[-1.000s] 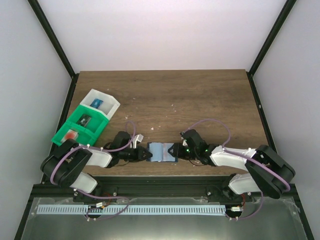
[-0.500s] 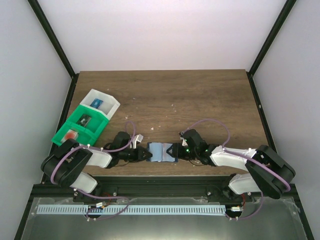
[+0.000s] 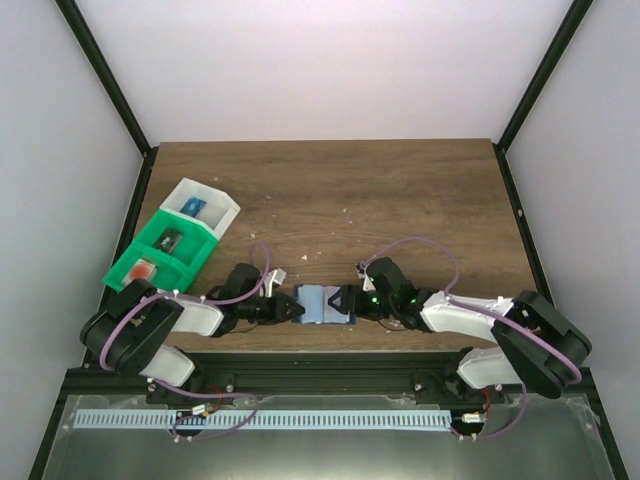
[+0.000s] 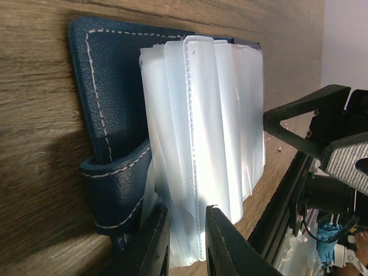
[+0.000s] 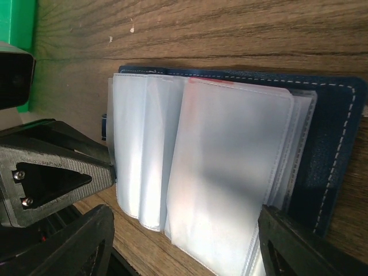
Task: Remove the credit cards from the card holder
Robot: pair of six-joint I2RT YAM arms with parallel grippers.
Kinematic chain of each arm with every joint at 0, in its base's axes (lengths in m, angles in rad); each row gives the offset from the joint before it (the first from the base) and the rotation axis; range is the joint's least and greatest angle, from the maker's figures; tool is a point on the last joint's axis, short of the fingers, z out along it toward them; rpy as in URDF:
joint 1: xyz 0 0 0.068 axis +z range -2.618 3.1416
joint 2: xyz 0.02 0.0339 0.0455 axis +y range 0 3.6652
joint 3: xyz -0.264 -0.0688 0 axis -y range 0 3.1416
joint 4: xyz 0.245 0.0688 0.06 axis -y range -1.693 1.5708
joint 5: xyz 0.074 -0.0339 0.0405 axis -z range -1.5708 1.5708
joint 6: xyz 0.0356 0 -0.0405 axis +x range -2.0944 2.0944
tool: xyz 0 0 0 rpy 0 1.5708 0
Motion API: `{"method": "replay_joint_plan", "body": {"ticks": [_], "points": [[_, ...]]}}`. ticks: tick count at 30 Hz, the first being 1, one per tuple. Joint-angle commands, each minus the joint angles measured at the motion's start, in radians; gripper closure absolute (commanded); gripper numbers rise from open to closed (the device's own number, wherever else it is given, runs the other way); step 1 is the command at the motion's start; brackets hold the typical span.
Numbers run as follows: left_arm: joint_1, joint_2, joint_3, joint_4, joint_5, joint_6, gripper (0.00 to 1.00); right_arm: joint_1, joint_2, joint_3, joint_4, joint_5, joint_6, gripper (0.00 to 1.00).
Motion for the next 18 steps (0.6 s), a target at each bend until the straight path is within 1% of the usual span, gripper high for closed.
{"method": "replay_joint_plan", "body": {"ticks": [1,6,11,16,18], "points": [[-0.006,-0.037,-0.01,-0.015,-0.01,-0.012,0.79,-0.005,-0.031,0.023,0.039,-0.014,0.002,0.29],[-0.006,-0.126,-0.006,-0.068,-0.036,-0.027,0.76,-0.004,-0.066,0.001,0.078,-0.033,0.02,0.29],[-0.005,-0.214,0.037,-0.172,-0.052,-0.027,0.67,-0.005,-0.089,-0.004,0.097,-0.074,0.047,0.29],[-0.007,-0.278,0.102,-0.346,-0.142,0.021,0.58,-0.005,-0.117,-0.035,0.092,-0.007,0.065,0.29],[-0.007,-0.293,0.113,-0.377,-0.171,0.032,0.54,-0.005,-0.111,-0.019,0.06,0.017,0.052,0.29]]}}
